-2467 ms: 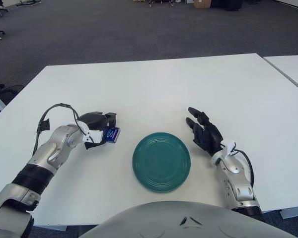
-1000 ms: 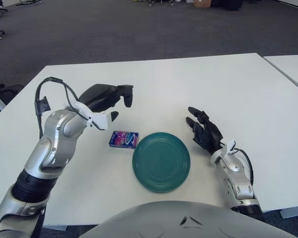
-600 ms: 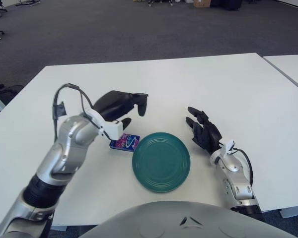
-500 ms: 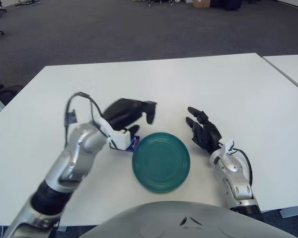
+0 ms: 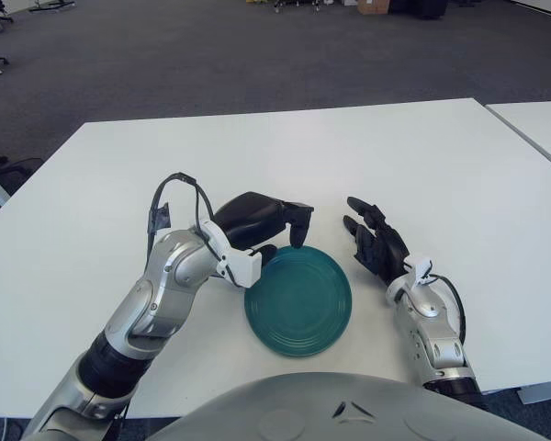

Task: Put the gum into the plate.

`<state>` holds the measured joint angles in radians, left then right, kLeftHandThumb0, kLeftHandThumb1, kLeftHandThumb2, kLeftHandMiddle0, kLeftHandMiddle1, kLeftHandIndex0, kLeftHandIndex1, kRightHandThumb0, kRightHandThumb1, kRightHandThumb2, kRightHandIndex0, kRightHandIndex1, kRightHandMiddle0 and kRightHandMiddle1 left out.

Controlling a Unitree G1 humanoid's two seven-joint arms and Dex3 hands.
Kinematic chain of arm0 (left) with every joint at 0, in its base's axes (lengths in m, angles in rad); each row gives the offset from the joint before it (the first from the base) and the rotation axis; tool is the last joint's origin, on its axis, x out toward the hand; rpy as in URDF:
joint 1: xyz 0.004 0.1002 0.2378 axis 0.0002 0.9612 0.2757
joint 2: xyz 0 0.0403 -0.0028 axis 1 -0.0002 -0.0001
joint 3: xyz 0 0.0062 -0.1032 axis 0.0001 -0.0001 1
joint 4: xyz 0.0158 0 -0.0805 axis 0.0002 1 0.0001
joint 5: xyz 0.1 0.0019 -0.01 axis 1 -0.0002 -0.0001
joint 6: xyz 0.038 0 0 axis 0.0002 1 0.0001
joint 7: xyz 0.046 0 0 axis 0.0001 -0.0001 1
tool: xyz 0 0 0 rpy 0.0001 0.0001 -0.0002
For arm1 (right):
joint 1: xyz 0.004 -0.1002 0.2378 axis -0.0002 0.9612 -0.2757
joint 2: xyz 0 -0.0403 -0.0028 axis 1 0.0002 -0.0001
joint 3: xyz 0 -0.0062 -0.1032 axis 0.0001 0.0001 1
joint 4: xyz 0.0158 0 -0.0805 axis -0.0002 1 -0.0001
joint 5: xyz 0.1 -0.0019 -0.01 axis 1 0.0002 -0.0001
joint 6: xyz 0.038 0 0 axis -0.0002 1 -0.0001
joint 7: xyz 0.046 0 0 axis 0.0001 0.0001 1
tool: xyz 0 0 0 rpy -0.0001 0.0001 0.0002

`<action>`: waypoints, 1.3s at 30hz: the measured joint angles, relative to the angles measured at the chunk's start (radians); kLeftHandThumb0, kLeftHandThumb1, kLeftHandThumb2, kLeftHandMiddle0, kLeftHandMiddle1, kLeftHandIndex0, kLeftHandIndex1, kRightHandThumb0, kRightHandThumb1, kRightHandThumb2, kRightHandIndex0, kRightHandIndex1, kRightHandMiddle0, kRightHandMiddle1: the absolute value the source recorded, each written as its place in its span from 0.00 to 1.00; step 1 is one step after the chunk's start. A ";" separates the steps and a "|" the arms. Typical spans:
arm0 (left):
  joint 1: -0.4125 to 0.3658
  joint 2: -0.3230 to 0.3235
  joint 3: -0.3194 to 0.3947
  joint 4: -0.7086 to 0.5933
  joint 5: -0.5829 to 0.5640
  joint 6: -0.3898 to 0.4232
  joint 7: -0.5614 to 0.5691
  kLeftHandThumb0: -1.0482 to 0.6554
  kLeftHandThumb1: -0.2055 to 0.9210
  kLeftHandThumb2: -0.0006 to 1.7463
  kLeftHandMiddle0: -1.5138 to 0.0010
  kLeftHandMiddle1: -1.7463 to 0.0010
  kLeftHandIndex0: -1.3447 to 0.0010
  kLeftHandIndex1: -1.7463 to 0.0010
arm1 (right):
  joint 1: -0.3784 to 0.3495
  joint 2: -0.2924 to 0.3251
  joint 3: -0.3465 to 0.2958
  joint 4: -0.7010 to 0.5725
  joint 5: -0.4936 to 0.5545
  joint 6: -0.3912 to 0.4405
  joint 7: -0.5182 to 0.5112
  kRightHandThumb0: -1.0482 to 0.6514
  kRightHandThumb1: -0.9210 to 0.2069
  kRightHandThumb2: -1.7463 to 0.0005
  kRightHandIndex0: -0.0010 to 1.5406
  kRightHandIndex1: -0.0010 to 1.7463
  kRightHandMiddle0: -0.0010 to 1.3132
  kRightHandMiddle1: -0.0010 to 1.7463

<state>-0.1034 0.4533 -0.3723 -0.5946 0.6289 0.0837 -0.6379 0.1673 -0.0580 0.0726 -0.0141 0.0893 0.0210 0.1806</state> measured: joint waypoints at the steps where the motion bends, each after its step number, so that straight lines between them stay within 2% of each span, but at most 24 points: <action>1: 0.000 0.000 0.000 0.000 0.000 -0.001 0.000 0.61 0.29 0.87 0.58 0.00 0.51 0.02 | 0.000 0.000 -0.001 0.001 0.000 -0.001 0.002 0.22 0.00 0.51 0.14 0.00 0.00 0.31; 16: 0.000 -0.004 -0.012 0.015 0.007 -0.057 0.001 0.61 0.31 0.83 0.61 0.00 0.45 0.10 | -0.009 -0.003 -0.014 0.016 0.018 -0.004 0.027 0.23 0.00 0.52 0.16 0.01 0.00 0.33; 31: 0.001 -0.012 0.004 0.017 0.003 -0.059 0.008 0.61 0.29 0.86 0.59 0.00 0.46 0.08 | -0.009 -0.007 -0.015 0.018 0.014 -0.010 0.029 0.23 0.00 0.51 0.14 0.00 0.00 0.30; 33: 0.004 -0.005 0.021 0.017 0.002 -0.066 0.012 0.61 0.30 0.84 0.59 0.00 0.46 0.11 | -0.009 -0.007 -0.014 0.018 0.014 -0.009 0.029 0.22 0.00 0.51 0.14 0.00 0.00 0.29; 37: 0.007 0.027 0.067 0.010 -0.003 -0.062 0.007 0.61 0.45 0.72 0.62 0.00 0.56 0.14 | -0.009 -0.007 -0.010 0.015 0.007 -0.007 0.023 0.19 0.00 0.51 0.15 0.01 0.00 0.28; 38: 0.007 0.039 0.082 0.007 -0.008 -0.057 0.001 0.53 0.55 0.62 0.70 0.00 0.58 0.13 | -0.009 -0.007 -0.009 0.014 0.003 -0.006 0.019 0.19 0.00 0.51 0.15 0.01 0.00 0.29; 39: 0.008 0.051 0.099 0.006 -0.017 -0.057 -0.003 0.50 0.59 0.58 0.73 0.00 0.58 0.13 | -0.009 -0.007 -0.007 0.012 -0.001 -0.004 0.016 0.19 0.00 0.51 0.15 0.01 0.00 0.29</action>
<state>-0.0958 0.5040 -0.2732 -0.5883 0.6114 0.0267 -0.6409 0.1586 -0.0650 0.0657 -0.0023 0.0886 0.0174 0.1962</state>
